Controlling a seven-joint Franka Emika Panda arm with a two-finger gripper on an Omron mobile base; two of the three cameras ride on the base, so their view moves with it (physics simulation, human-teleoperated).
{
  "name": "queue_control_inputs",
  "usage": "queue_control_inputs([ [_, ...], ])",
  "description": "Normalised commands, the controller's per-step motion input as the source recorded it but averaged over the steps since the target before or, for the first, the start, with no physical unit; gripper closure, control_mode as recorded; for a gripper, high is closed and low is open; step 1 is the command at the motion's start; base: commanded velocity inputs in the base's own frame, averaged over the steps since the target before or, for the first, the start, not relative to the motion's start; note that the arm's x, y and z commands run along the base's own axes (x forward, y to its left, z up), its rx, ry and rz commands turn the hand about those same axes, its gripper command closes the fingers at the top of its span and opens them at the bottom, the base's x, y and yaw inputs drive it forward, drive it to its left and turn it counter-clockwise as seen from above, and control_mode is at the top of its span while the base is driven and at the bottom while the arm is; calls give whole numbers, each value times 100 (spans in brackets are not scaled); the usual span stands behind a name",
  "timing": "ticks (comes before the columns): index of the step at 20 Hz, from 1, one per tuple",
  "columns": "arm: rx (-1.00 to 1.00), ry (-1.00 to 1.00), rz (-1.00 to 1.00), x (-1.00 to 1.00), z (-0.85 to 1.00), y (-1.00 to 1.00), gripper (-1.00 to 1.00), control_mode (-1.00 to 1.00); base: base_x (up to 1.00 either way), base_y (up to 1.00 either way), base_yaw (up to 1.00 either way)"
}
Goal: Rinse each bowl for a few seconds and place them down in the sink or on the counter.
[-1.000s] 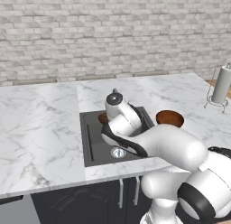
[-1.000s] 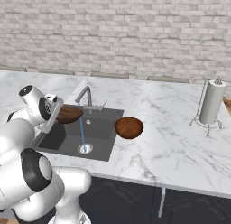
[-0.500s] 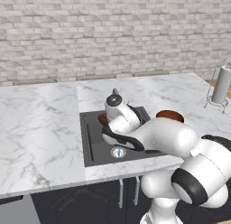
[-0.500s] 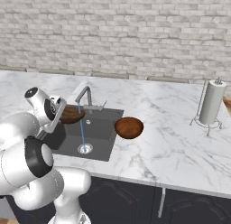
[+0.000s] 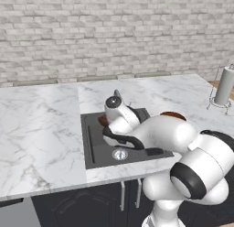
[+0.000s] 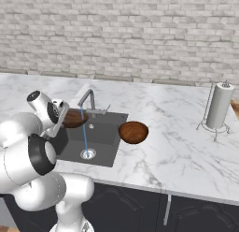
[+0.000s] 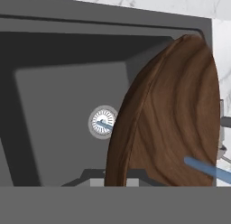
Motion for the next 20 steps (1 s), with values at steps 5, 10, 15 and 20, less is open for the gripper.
queue_control_inputs([
  [5, -2, -5, -1, -18, 0, 23, 100, -100, 0, 0, 0],
  [10, -3, -8, 0, -23, 9, 22, 100, -100, 0, 0, 0],
  [15, -1, -5, 0, -25, 19, 15, 100, -100, 0, 0, 0],
  [20, 0, -1, 1, -21, 16, 15, 100, -100, 0, 0, 0],
])
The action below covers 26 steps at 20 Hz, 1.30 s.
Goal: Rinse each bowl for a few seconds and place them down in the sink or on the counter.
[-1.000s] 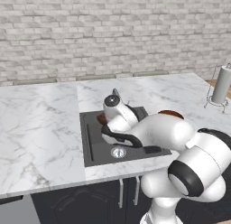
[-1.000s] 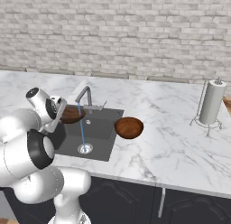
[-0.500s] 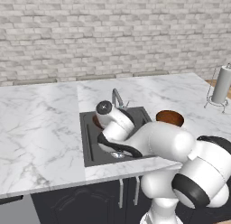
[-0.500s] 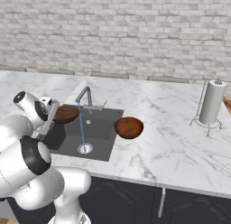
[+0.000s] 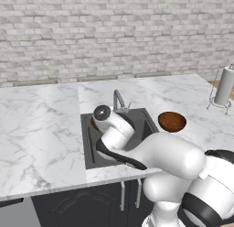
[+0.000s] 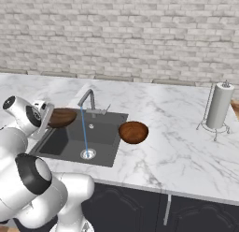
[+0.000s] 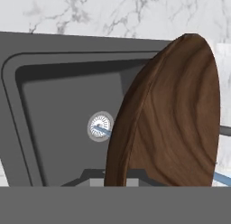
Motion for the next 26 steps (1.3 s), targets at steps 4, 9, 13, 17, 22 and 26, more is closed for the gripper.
queue_control_inputs([
  [4, 0, 0, 7, -13, 8, 30, 100, -100, 0, 0, 0],
  [9, -1, 0, 9, -4, 13, 39, 100, -100, 0, 0, 0],
  [13, -1, 0, 10, -2, 13, 36, 100, -100, 0, 0, 0],
  [17, 0, 0, 10, 0, 8, 33, 100, -100, 0, 0, 0],
  [22, 0, 0, 10, -3, 4, 26, 100, -100, 0, 0, 0],
  [26, -1, 0, 9, -6, 1, 28, 100, -100, 0, 0, 0],
])
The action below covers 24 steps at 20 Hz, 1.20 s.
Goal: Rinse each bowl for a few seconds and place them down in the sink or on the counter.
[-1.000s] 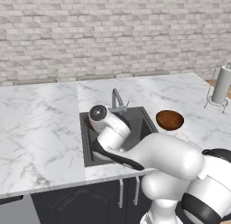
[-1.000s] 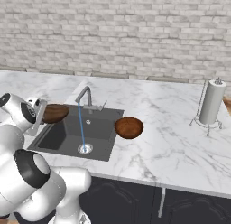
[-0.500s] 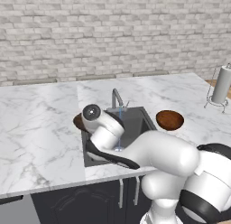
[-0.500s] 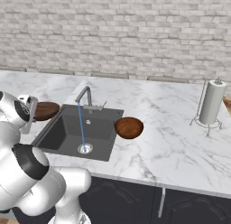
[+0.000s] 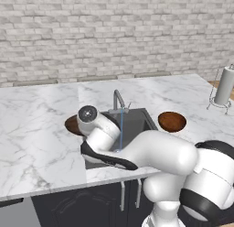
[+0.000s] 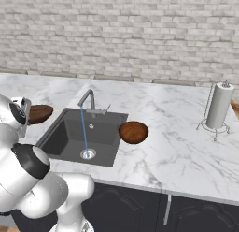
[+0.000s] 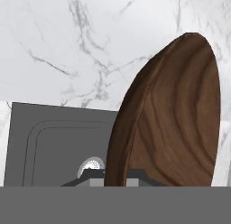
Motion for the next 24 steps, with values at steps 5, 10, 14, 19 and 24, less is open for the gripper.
queue_control_inputs([
  [5, -3, 2, 5, 0, 0, 27, 100, -100, 0, 0, 0],
  [10, -1, 3, 3, 0, -1, 26, 100, -100, 0, 0, 0],
  [14, 0, 8, 2, 0, 0, 27, 100, -100, 0, 0, 0],
  [19, 0, 8, 0, 1, -7, 30, 100, -100, 0, 0, 0],
  [24, 0, 4, 0, 0, -17, 20, 100, -100, 0, 0, 0],
])
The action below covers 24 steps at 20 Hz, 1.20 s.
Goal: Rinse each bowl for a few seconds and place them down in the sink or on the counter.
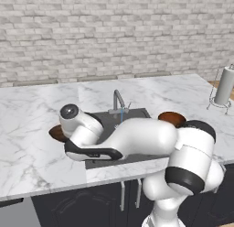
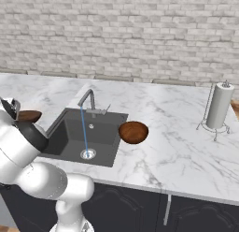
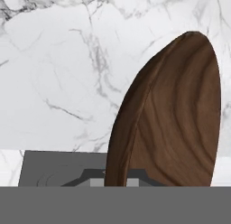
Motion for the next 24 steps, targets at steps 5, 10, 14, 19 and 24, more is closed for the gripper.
queue_control_inputs([
  [5, 0, 2, 0, 0, -20, 14, 100, -100, 0, 0, 0],
  [10, 3, 0, 0, 0, -27, 6, 100, -100, 0, 0, 0],
  [14, 4, 0, 0, 0, -19, 1, 100, -100, 0, 0, 0],
  [19, 5, 0, 0, 0, -22, 2, 100, -100, 0, 0, 0],
  [24, 6, 0, 0, 0, -23, 2, 100, -100, 0, 0, 0],
])
